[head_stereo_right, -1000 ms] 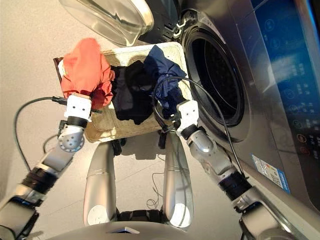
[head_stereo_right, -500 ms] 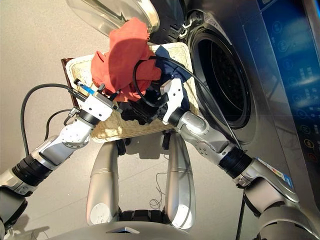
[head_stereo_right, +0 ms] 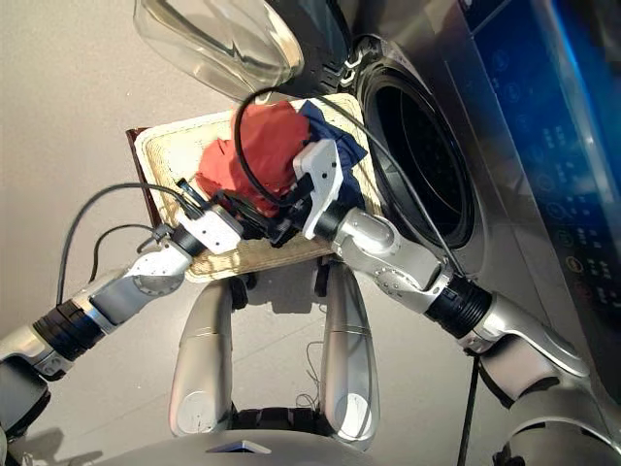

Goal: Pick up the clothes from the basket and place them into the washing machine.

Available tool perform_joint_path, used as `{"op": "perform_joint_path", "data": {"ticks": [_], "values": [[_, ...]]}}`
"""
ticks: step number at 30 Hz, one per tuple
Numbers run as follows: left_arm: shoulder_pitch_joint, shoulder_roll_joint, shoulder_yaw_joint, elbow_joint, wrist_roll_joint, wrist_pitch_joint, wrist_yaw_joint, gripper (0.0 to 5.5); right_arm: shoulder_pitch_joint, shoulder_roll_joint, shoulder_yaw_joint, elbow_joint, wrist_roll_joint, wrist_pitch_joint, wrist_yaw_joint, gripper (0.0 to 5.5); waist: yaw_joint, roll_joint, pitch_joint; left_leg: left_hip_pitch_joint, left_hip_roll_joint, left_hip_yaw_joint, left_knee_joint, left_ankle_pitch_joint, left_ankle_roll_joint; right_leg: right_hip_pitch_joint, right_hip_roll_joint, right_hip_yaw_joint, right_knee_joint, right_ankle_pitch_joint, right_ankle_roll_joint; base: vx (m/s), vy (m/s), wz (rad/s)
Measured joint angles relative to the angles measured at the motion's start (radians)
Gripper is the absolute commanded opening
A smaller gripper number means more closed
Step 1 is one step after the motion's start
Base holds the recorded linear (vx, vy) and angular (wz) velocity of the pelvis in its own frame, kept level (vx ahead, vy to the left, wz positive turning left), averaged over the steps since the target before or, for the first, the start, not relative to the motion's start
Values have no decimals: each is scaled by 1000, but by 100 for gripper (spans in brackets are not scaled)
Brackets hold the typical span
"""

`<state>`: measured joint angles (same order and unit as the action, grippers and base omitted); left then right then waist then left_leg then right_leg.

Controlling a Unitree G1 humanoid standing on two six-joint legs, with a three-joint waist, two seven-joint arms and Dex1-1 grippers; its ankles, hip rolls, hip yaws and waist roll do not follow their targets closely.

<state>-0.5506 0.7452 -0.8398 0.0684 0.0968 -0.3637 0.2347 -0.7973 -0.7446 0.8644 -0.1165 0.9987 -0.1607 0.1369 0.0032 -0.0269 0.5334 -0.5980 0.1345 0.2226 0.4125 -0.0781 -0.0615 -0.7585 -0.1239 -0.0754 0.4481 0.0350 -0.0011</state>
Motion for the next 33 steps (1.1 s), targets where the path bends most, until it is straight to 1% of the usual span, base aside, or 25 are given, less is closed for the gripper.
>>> {"op": "perform_joint_path", "data": {"ticks": [1,4,5,6,8,10,15,20,28,33], "values": [[-3,-7,-8,3,24,0,1,0,1,2,1,11,2,0,1,550,-3,2,-1,31,-6,2,-47,25,0,25,-4,-2,-32,19,-4,77,50,45],[-28,-50,-32,50,105,1,2,0,17,68,-3,163,20,-10,-7,550,-1,10,-4,119,-25,7,-155,66,2,105,-5,-8,-117,48,4,70,64,7],[-37,-66,-42,82,118,3,3,0,17,98,-5,223,16,-10,-29,550,-3,14,-4,148,-34,11,-191,82,4,129,-6,-8,-142,59,7,95,66,-56],[-44,-80,-47,109,124,8,3,0,19,120,-5,260,14,-8,-51,550,-3,19,-6,171,-35,17,-221,93,7,147,-8,-6,-164,66,9,86,66,-54],[-49,-89,-55,121,136,28,1,0,53,167,-47,316,6,-6,-78,550,-4,35,-8,226,-49,23,-284,116,9,195,-8,-6,-210,86,16,80,60,-68],[-48,-95,-56,122,135,29,1,0,65,184,-52,314,5,-7,-87,550,-6,50,-13,267,-52,26,-320,125,13,233,-10,-7,-239,93,23,31,20,-27],[-47,-94,-39,109,110,29,5,0,61,183,-70,307,5,-7,-86,550,0,78,-31,302,-67,26,-344,128,18,266,-16,-6,-257,95,31,0,0,0],[-43,-79,-26,84,119,30,17,0,66,176,-80,289,-4,-7,-95,550,-4,79,-32,290,-68,25,-341,130,20,257,-18,-5,-254,95,32,0,0,0],[-16,-65,21,30,226,30,87,0,88,151,-100,203,-32,-18,-118,550,-5,79,-32,264,-66,24,-339,134,21,230,-20,-5,-252,97,31,0,0,0],[-15,-52,37,-8,251,30,89,0,89,119,-102,152,-29,-19,-110,550,-4,79,-32,263,-66,23,-338,134,21,230,-21,-5,-251,97,31,0,0,0]]}}
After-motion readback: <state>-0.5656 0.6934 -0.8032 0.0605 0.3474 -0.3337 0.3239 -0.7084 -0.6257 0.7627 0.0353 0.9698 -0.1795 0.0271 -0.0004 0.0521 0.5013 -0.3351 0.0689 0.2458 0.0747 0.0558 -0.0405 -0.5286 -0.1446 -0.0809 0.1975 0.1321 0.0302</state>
